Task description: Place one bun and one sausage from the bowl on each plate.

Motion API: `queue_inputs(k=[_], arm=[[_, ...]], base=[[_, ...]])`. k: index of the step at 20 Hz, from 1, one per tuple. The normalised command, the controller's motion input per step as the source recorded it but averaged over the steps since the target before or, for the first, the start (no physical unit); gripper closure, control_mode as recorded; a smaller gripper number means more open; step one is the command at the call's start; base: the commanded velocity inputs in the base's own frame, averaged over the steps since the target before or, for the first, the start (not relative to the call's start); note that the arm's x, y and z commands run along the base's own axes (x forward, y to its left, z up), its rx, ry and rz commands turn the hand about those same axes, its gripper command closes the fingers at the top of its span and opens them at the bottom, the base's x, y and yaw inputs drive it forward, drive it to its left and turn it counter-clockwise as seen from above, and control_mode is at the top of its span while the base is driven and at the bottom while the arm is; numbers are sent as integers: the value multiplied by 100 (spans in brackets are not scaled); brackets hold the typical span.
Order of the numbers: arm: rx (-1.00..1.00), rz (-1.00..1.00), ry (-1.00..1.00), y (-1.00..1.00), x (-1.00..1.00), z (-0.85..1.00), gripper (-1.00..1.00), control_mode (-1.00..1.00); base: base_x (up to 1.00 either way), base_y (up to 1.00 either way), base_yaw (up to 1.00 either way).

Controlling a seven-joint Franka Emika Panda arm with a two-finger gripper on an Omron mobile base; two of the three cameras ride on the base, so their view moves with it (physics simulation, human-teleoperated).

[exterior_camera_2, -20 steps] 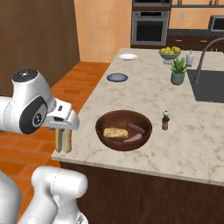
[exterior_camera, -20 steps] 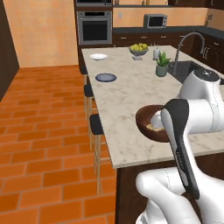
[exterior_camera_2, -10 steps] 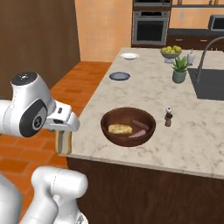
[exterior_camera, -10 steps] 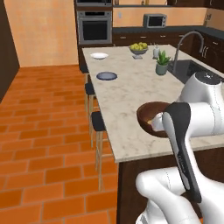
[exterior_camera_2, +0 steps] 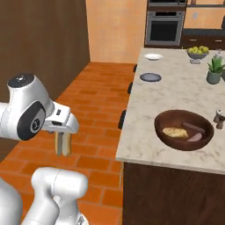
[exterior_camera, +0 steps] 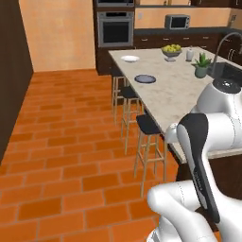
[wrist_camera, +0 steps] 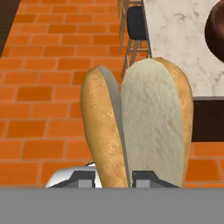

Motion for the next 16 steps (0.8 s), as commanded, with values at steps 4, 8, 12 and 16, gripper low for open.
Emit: queue_inputs(k=[4, 8, 12, 16], arm=[[0, 0, 0, 0, 0, 0, 100, 100], [0, 0, 0, 0, 0, 0, 100, 100], [0, 0, 0, 0, 0, 0, 100, 100], [0, 0, 0, 0, 0, 0, 100, 100]], base=[[100, 100, -7], [100, 100, -18], [100, 100, -38], [84, 84, -63]])
